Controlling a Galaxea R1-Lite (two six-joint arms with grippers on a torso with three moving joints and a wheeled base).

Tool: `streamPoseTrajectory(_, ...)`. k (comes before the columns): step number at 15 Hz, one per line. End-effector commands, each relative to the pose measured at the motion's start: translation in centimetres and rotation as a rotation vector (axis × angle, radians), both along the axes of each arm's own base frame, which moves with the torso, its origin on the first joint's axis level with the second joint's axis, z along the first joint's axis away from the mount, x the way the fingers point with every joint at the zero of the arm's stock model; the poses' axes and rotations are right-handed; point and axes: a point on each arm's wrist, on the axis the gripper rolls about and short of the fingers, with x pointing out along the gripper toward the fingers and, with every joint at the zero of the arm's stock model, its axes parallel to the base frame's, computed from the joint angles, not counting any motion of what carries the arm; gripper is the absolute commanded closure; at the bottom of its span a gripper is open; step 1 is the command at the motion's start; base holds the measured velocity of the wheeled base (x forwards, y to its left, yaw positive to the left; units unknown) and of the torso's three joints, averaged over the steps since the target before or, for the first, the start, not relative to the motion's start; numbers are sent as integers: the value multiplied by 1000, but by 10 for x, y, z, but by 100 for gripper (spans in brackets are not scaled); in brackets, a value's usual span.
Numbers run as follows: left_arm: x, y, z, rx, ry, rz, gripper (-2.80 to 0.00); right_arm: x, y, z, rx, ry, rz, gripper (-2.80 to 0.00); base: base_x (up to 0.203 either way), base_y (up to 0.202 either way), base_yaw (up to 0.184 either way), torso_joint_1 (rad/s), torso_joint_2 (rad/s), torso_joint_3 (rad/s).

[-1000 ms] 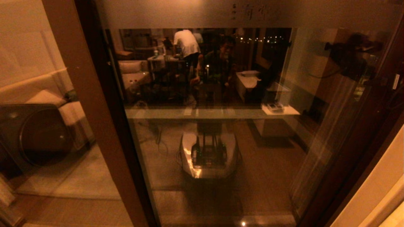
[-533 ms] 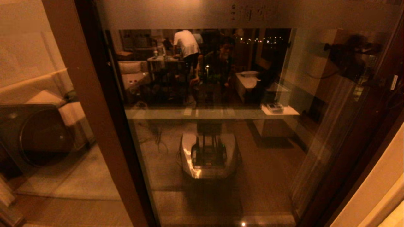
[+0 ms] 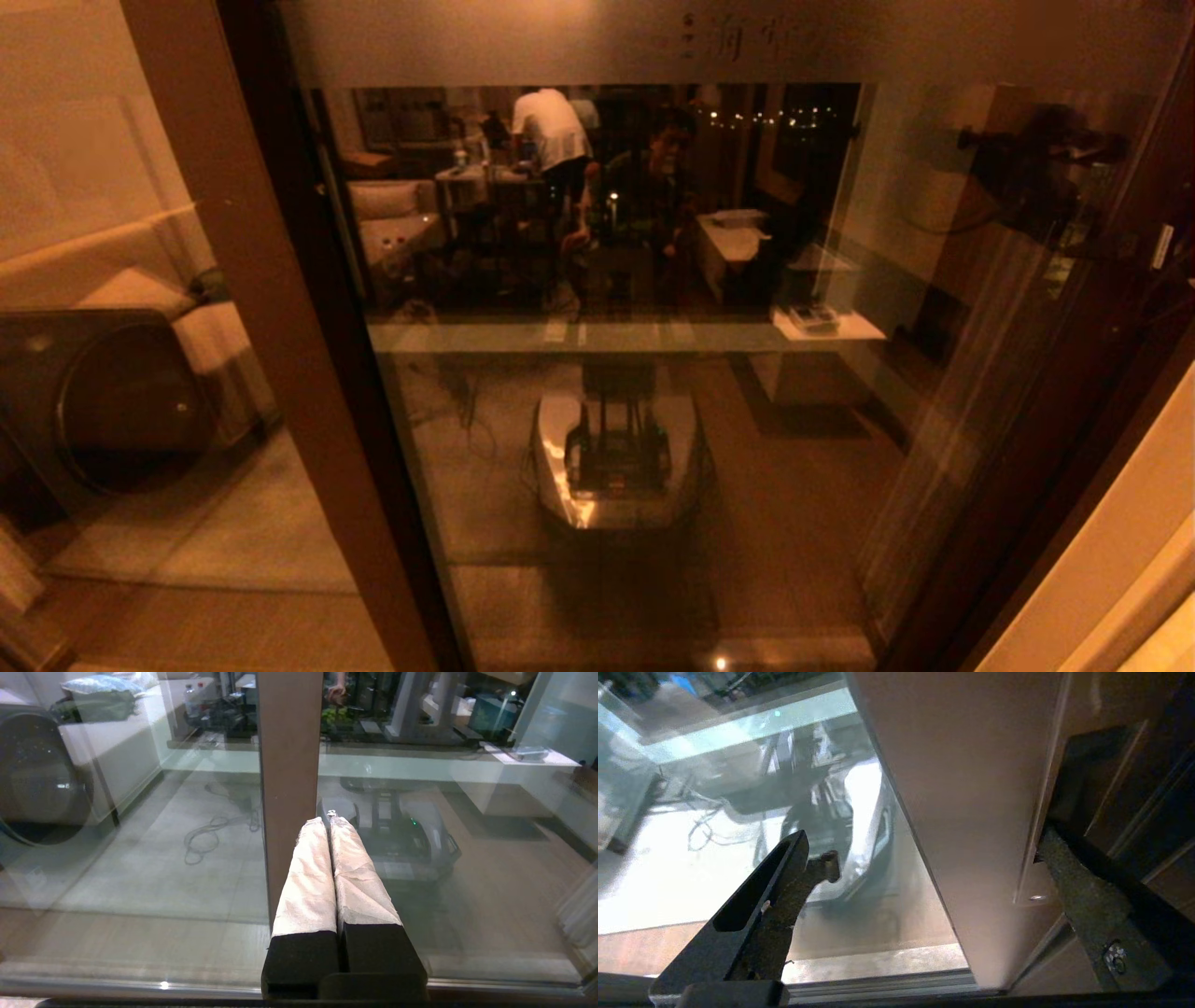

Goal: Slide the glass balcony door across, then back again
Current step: Open the slid door

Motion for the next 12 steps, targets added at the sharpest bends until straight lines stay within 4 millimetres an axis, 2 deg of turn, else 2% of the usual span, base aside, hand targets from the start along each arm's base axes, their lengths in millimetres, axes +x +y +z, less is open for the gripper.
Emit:
streamPoseTrajectory(1,2,0,-6,0,21,0,0,1,1,-1,9,3,12,-280,0,0,0,0,0,0)
streamPoseTrajectory(12,2,0,-6,0,21,1,0,-1,19,-3,5,0,53,-280,0,0,0,0,0,0)
